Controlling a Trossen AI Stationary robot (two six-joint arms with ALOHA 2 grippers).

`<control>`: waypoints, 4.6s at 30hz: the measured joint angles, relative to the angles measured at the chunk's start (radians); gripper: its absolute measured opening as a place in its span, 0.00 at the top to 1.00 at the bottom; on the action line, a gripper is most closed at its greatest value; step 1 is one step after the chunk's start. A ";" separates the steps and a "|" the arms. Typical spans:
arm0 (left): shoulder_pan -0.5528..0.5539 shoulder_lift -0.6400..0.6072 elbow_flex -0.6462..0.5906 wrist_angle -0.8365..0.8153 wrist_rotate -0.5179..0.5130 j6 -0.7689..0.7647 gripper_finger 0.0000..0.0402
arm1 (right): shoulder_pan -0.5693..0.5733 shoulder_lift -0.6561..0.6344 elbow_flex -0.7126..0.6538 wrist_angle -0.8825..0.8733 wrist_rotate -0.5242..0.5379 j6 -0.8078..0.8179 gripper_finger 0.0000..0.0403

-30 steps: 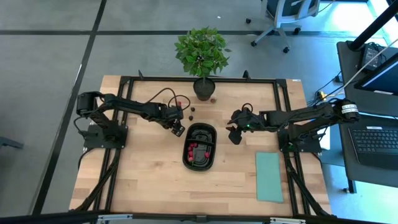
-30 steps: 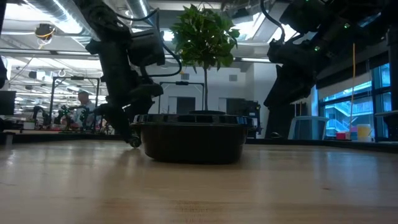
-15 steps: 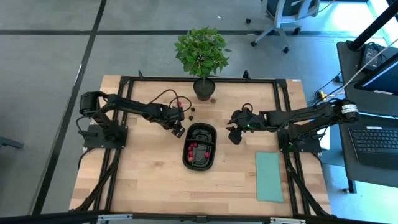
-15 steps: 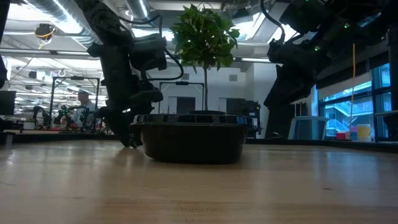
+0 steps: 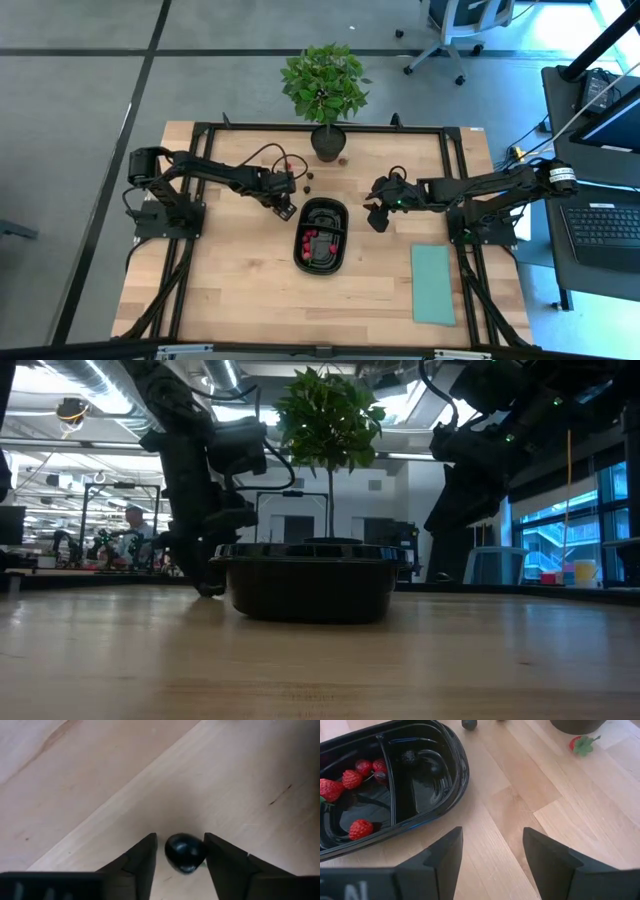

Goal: Pick and placing Produce into tupperware
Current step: Put the bottom black cherry into the black container with the other black fruits, then put the right red strawberry into the black container with the other red fruits

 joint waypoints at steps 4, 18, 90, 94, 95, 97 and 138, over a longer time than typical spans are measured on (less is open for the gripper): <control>0.001 0.001 -0.001 -0.003 -0.003 0.007 0.68 | 0.000 0.000 0.000 0.000 0.000 0.000 0.48; 0.001 0.002 0.003 -0.022 0.008 0.043 0.70 | 0.000 0.000 0.000 0.000 0.000 0.000 0.48; -0.069 0.027 0.338 -0.002 0.047 0.591 0.65 | 0.000 0.003 0.000 0.000 0.000 0.001 0.48; -0.050 -0.103 0.333 -0.030 -0.057 0.630 0.65 | 0.000 0.003 0.000 0.005 0.000 0.001 0.48; -0.046 -0.136 0.321 -0.016 -0.068 0.642 0.65 | 0.000 0.003 0.000 0.007 0.000 0.001 0.48; -0.033 -0.204 0.281 0.011 -0.070 0.655 0.65 | 0.000 0.003 0.000 0.011 0.000 0.001 0.48; 0.031 -0.612 -0.383 0.531 -0.006 0.533 0.65 | -0.353 0.579 0.596 -0.271 0.000 0.026 0.48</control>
